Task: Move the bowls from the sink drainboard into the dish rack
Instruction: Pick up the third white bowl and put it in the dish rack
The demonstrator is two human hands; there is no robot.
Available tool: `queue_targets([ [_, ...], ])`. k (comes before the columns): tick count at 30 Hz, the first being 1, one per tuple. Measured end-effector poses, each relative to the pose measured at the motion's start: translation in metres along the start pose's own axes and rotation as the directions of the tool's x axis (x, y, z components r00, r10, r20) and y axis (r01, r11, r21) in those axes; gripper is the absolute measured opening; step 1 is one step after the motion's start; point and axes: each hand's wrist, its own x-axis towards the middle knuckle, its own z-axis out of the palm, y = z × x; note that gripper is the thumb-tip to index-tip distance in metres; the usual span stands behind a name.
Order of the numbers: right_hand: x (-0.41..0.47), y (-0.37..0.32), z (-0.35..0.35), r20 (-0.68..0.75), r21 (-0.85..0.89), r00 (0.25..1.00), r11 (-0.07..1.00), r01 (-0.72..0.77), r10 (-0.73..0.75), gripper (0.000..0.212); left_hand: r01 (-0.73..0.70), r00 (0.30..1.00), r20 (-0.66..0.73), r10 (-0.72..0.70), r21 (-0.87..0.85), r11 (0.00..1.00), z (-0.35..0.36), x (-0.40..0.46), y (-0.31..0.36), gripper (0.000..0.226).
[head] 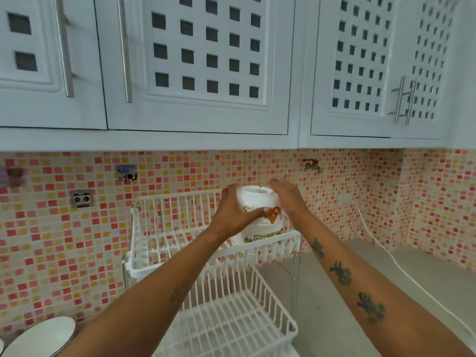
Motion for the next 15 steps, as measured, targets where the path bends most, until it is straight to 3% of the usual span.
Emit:
queue_targets([
  [5, 0.005, 0.027, -0.005, 0.009, -0.059, 0.995, 0.994, -0.096, 0.097, 0.035, 0.022, 1.000, 0.019, -0.023, 0.014, 1.000, 0.016, 0.002, -0.004, 0.103],
  [8, 0.009, 0.039, -0.004, -0.024, 0.006, 0.988, 0.988, -0.155, 0.155, 0.035, 0.064, 0.998, 0.027, -0.065, 0.034, 0.997, 0.022, 0.003, -0.008, 0.102],
  [15, 0.017, 0.045, -0.003, -0.031, -0.057, 0.982, 0.980, -0.190, 0.189, 0.031, 0.147, 0.983, 0.102, -0.155, 0.081, 0.986, 0.028, 0.003, -0.013, 0.110],
])
